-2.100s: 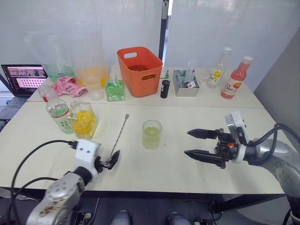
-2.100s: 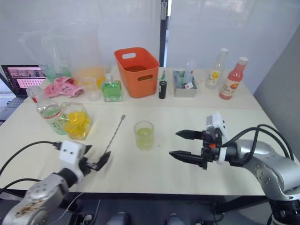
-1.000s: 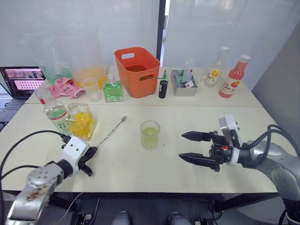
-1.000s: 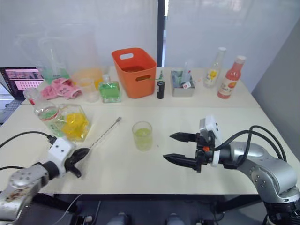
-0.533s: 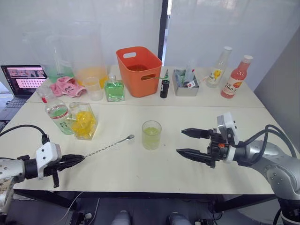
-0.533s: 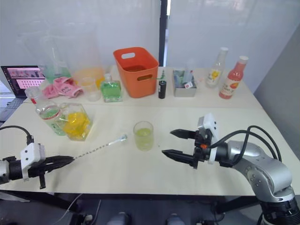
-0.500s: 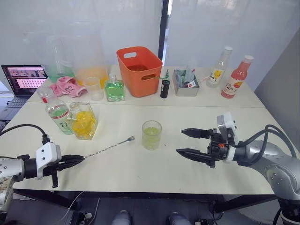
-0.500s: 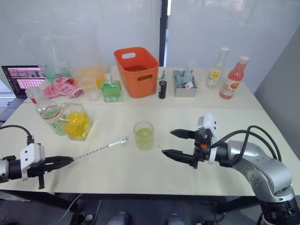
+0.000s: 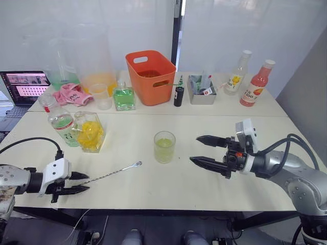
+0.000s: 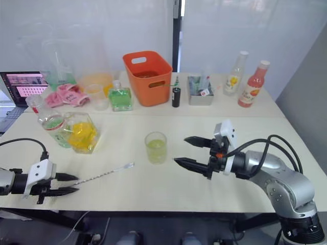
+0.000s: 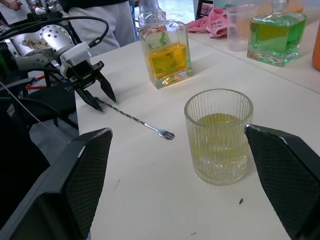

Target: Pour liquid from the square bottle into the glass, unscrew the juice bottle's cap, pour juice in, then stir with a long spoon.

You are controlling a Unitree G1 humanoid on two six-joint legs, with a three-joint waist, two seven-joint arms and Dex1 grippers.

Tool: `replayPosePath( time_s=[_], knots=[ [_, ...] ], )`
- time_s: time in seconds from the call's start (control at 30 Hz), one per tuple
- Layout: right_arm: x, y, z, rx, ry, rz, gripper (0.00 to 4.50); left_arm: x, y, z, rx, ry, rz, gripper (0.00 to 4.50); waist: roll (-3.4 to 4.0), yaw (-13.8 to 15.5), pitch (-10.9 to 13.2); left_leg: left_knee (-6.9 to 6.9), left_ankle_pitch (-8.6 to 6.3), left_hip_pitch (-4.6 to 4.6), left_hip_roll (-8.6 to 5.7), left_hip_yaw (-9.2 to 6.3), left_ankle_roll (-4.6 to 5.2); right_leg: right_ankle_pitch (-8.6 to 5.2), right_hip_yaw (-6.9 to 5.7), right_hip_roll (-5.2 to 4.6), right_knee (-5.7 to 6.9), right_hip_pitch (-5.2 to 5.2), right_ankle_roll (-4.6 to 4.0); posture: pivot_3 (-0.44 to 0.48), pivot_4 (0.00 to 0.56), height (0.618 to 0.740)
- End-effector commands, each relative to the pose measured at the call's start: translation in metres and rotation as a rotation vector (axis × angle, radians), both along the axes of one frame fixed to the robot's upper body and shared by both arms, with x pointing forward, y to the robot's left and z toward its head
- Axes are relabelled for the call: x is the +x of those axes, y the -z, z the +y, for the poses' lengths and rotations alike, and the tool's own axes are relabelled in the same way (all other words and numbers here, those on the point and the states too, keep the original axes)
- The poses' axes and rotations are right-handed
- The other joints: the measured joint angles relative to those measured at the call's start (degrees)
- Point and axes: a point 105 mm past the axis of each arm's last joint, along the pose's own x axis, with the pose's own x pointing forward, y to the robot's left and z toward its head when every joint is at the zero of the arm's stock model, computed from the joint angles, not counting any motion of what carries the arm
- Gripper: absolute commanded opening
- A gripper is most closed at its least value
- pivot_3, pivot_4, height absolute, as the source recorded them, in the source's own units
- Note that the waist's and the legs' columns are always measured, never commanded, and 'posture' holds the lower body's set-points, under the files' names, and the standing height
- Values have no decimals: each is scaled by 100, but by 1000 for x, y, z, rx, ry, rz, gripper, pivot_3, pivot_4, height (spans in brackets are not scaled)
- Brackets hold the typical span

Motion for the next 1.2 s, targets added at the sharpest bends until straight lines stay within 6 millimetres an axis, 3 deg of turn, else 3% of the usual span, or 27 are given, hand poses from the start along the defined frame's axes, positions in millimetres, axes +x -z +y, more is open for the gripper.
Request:
replayPosePath(
  time_s=[0.03,0.27,0.6,0.63,0.8,1.2],
  knots=[
    [-5,-8,4,16,-16,-23,4500,6,-10,-1,22,-22,6,3294,0,-3,0,0,0,0,0,0,0,0,0,0,0,0,0,0,150,739],
    [-5,-11,3,15,2,-33,4500,10,9,0,109,-34,21,3294,0,-14,0,0,0,1,0,0,0,0,1,1,1,-1,0,0,150,739],
    [-3,-17,2,10,15,-54,4500,3,21,9,166,-1,47,147,19,-10,-2,-1,0,15,0,1,1,-1,2,1,7,7,-1,0,150,739],
    [-3,-17,2,10,15,-56,4500,3,21,12,171,-3,48,32,19,-18,-2,-1,0,15,0,1,1,-1,2,1,7,7,-1,0,150,739],
    [-3,-17,2,9,12,-55,4500,4,15,18,167,9,18,32,20,-56,-2,-3,0,19,1,1,1,-2,3,2,11,7,-4,0,150,739],
    [-5,-10,2,23,21,-19,4500,-16,-34,-27,-174,180,15,32,17,-108,1,0,0,1,2,-2,1,-3,-1,0,9,-1,-3,0,150,739]
  ],
)
